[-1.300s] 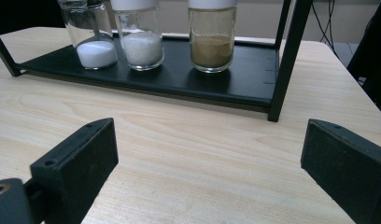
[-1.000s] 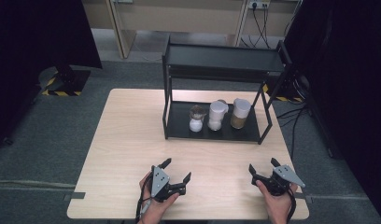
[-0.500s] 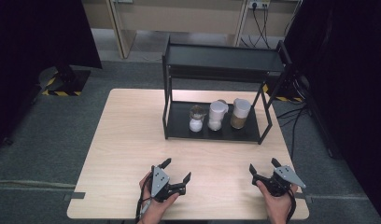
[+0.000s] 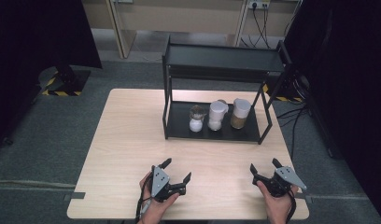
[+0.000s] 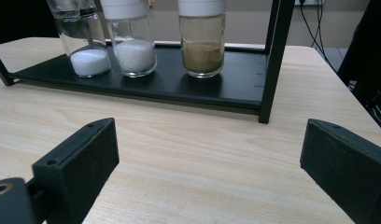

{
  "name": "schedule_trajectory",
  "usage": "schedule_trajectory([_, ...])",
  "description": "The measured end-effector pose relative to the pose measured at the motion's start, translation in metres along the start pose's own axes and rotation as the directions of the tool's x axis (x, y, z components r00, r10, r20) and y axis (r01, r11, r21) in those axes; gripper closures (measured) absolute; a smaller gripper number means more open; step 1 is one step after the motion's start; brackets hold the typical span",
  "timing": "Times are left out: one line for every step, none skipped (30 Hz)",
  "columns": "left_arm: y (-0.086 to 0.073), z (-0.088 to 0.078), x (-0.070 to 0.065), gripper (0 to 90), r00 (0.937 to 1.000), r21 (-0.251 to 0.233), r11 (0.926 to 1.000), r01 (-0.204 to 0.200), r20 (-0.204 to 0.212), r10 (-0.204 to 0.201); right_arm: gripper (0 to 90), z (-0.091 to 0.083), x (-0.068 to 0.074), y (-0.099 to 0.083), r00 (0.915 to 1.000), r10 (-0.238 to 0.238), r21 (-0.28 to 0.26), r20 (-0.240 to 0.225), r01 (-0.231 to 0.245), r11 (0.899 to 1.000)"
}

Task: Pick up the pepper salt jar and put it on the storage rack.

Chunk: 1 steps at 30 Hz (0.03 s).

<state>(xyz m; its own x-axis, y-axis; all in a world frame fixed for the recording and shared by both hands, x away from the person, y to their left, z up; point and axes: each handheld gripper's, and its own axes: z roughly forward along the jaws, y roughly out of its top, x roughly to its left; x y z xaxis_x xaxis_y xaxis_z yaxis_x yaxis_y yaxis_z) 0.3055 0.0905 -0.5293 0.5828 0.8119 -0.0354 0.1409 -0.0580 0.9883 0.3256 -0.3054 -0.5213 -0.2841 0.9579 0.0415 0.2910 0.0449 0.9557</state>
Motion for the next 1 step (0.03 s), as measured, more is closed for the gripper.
schedule_trajectory([0.0000,0.0000,0.0000,9.8,1.0000,0.000,1.0000,0.000,0.000,0.000,4.6,0.0000,0.0000,0.0000,1.0000,0.000,0.000,0.000,0.000,1.000])
